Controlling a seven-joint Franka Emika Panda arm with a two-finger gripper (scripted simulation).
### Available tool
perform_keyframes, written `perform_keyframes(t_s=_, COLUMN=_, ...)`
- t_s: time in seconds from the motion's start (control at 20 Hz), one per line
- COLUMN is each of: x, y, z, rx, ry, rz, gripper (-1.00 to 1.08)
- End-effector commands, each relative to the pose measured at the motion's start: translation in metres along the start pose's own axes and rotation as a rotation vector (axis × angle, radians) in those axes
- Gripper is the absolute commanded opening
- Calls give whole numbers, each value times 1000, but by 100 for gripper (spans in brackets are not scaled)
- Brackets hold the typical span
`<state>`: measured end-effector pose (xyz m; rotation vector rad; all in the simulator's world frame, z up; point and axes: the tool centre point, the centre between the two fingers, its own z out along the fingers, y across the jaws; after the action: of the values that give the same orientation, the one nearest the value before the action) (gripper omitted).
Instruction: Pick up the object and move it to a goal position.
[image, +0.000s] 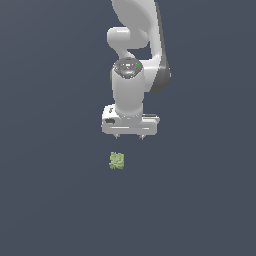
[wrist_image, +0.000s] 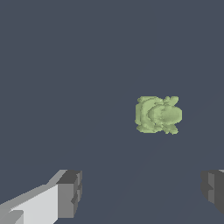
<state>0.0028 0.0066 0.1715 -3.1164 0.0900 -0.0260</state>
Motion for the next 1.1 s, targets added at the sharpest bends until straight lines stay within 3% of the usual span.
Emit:
perform_keyframes(t_s=0.0, x=0, y=0, z=0, rx=0, ry=0, rz=0, gripper=100)
perform_keyframes(t_s=0.45, x=6, y=-32, z=-19, rx=7, ry=34, rz=-31, gripper=100)
perform_keyframes(t_s=1.05, x=20, y=-6, z=9, rx=0, ry=19, rz=-11, gripper=100)
